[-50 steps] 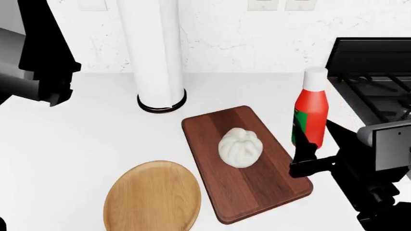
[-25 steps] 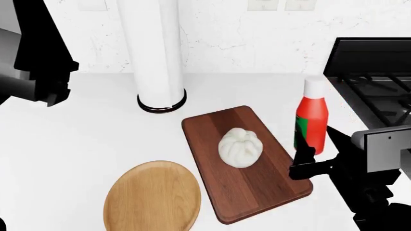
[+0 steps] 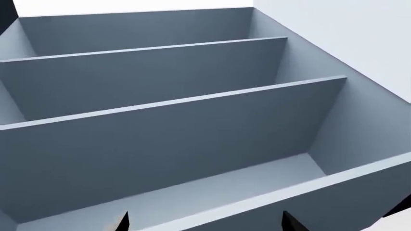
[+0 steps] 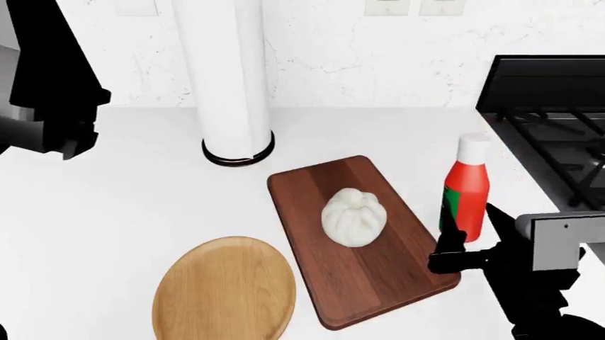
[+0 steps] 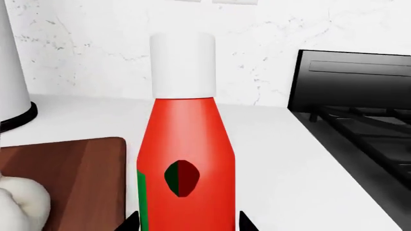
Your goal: Pick the dumpling from the plate and place it on the cutting board. Then pick the condiment bottle from the cabinet and place it next to the cutting board.
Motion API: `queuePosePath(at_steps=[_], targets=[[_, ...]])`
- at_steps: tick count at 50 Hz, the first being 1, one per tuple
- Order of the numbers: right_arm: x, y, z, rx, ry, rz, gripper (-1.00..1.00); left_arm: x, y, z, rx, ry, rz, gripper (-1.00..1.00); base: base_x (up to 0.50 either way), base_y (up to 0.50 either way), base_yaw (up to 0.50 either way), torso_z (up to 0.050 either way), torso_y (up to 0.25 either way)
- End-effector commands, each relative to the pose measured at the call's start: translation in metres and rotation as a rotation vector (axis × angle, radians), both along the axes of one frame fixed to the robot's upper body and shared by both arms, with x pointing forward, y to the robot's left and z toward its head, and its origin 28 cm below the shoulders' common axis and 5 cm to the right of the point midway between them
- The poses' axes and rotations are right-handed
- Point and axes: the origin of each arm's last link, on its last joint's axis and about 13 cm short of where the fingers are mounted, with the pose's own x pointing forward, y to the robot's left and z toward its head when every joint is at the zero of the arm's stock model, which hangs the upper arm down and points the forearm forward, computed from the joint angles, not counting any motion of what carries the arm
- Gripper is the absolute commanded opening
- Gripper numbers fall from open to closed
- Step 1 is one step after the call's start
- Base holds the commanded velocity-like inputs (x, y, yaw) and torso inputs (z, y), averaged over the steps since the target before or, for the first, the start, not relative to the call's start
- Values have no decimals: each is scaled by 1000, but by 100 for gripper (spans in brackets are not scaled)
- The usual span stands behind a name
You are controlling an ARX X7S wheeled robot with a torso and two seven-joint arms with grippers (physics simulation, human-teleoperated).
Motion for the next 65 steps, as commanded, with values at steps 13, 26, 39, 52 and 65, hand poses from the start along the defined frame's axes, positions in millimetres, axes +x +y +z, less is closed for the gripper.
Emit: queuePosePath(at_steps=[13, 26, 39, 52, 65], targets=[[3, -7, -10, -48, -22, -63, -100, -9, -9, -124, 45, 610, -53, 100, 0, 13, 10, 0, 0], [5, -11, -14, -51, 13, -101, -100, -11, -10, -122, 52, 604, -55, 100, -1, 13, 10, 0, 0], [6, -11, -15, -51, 22, -124, 100, -11, -10, -122, 53, 601, -52, 100, 0, 9, 7, 0, 0], [-8, -5, 13, -54, -52, -88, 100, -11, -11, -121, 55, 600, -50, 100, 0, 0, 0, 0, 0], [-84, 25, 120, -200, -374, 100, 100, -11, -10, -123, 46, 602, -52, 100, 0, 0, 0, 0, 0]])
